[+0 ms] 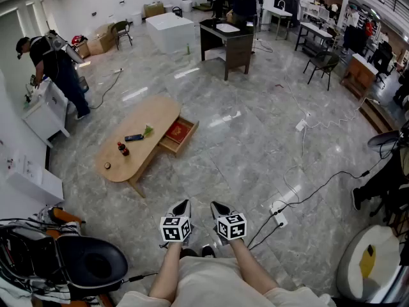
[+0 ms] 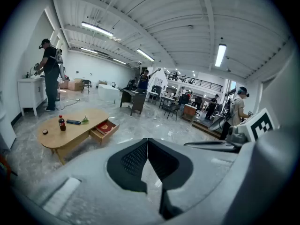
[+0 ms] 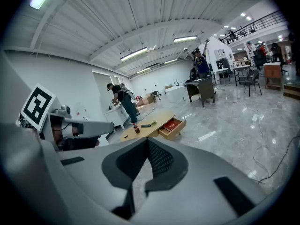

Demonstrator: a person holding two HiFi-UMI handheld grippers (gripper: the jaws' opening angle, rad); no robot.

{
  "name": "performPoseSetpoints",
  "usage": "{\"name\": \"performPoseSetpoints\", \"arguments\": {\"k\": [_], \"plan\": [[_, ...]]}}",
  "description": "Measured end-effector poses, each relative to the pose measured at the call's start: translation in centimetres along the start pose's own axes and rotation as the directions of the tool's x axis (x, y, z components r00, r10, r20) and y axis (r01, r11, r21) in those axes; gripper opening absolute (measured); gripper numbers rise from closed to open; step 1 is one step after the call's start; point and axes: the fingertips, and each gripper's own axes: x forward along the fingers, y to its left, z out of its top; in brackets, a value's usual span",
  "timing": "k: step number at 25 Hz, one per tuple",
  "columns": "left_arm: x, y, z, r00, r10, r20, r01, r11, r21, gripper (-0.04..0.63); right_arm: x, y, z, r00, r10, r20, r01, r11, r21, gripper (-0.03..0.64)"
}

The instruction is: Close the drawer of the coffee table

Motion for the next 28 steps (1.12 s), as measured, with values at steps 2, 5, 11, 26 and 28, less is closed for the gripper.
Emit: {"name": "performPoseSetpoints", "arguments": {"k": [2, 5, 11, 26, 28], "plan": [[0.0, 1.4, 0.6, 1.000, 0.018, 0.006, -0.018, 1.000, -0.006, 0.011, 1.0, 0.0, 0.6, 1.000, 0.002, 0.010, -0.002, 1.000, 0.007, 0.015], [0.1, 2.3, 1.2, 1.000, 0.026, 0.009, -0.026, 1.000, -0.006, 0.011, 1.7, 0.0, 1.1, 1.000, 0.007, 0.016, -0.007, 1.000, 0.017, 0.015], [-0.7, 2.1, 1.5, 0.999, 0.040, 0.003, -0.040, 0.999, 0.013, 0.010, 1.9, 0.5, 0.7, 0.999, 0.038, -0.001, -0.038, 0.998, 0.052, 0.015], [1.4, 2.1, -1.1, 0.997, 0.004, -0.075, -0.004, 1.000, 0.010, 0.011, 1.3, -0.7, 0.0, 0.990, 0.128, 0.060, -0.136, 0.975, 0.177, 0.015], [2.9, 1.9, 0.0, 0.997, -0.015, -0.072, 0.017, 1.000, 0.020, 0.010, 1.7, -1.7, 1.2, 0.991, 0.115, 0.068, -0.125, 0.978, 0.168, 0.015]]}}
